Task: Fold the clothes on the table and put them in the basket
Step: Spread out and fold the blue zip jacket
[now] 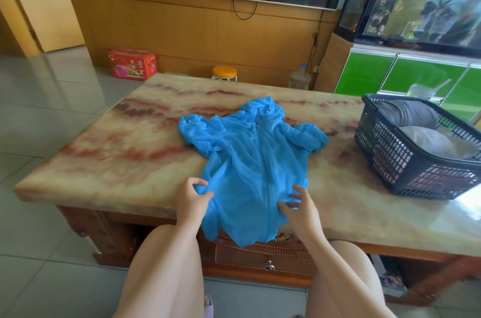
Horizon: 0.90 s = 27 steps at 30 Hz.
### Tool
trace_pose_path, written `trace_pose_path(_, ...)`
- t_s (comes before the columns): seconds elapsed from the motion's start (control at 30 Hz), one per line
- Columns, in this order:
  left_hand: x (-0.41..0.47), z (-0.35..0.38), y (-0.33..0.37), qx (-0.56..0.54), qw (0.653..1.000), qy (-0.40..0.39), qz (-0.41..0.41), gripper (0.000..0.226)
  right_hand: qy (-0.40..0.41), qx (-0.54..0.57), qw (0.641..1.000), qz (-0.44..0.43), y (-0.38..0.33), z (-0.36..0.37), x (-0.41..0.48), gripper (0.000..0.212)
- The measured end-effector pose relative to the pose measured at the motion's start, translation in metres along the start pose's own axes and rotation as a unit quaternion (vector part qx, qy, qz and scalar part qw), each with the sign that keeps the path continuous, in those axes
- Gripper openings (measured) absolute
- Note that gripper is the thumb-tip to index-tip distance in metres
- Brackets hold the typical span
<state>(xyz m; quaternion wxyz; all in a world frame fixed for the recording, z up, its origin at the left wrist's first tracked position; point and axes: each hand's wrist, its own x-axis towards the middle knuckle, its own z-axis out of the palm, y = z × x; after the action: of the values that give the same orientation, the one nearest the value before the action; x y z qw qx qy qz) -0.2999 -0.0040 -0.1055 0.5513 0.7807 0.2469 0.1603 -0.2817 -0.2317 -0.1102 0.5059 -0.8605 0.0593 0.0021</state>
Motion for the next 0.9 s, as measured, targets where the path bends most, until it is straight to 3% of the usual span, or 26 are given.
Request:
trace_pose_path(0.13,0.009,-0.012,-0.001,-0.016,0.991,0.109,0.072,0.018,-0.013,-0.022,0.998,-0.064,-0.004,0.006,-0.003,0.046)
trace_pose_path(0.23,0.017,-0.025,-0.006,-0.052,0.984,0.167,0.041,0.023,0.0,-0.116,0.977,-0.178,-0.011,0.016,-0.009,0.028)
trace_pose_path(0.3,0.018,-0.029,-0.008,-0.061,0.991,0.12,-0.019,0.028,0.005,-0.167,0.953,-0.252,-0.016,0.026,-0.012,0.029)
trace_pose_path(0.4,0.015,-0.029,-0.006,-0.001,0.995,0.008,-0.101,0.041,-0.101,-0.216,0.939,-0.249,-0.024,0.043,-0.016,0.064)
trace_pose_path(0.47,0.013,-0.03,-0.007,0.025,0.992,-0.048,-0.115,0.063,-0.16,-0.292,0.91,-0.245,-0.022,0.055,-0.017,0.076)
trace_pose_path(0.57,0.015,-0.031,-0.018,0.061,0.987,-0.093,-0.113,0.079,-0.16,-0.359,0.882,-0.26,-0.016,0.066,-0.019,0.076)
trace_pose_path(0.73,0.021,-0.036,-0.026,0.113,0.987,-0.076,-0.086,0.029,-0.118,-0.362,0.879,-0.286,-0.015,0.069,-0.016,0.063)
trace_pose_path(0.9,0.031,-0.046,-0.03,0.057,0.994,0.026,-0.085,0.021,-0.111,-0.34,0.888,-0.288,-0.018,0.071,-0.016,0.047)
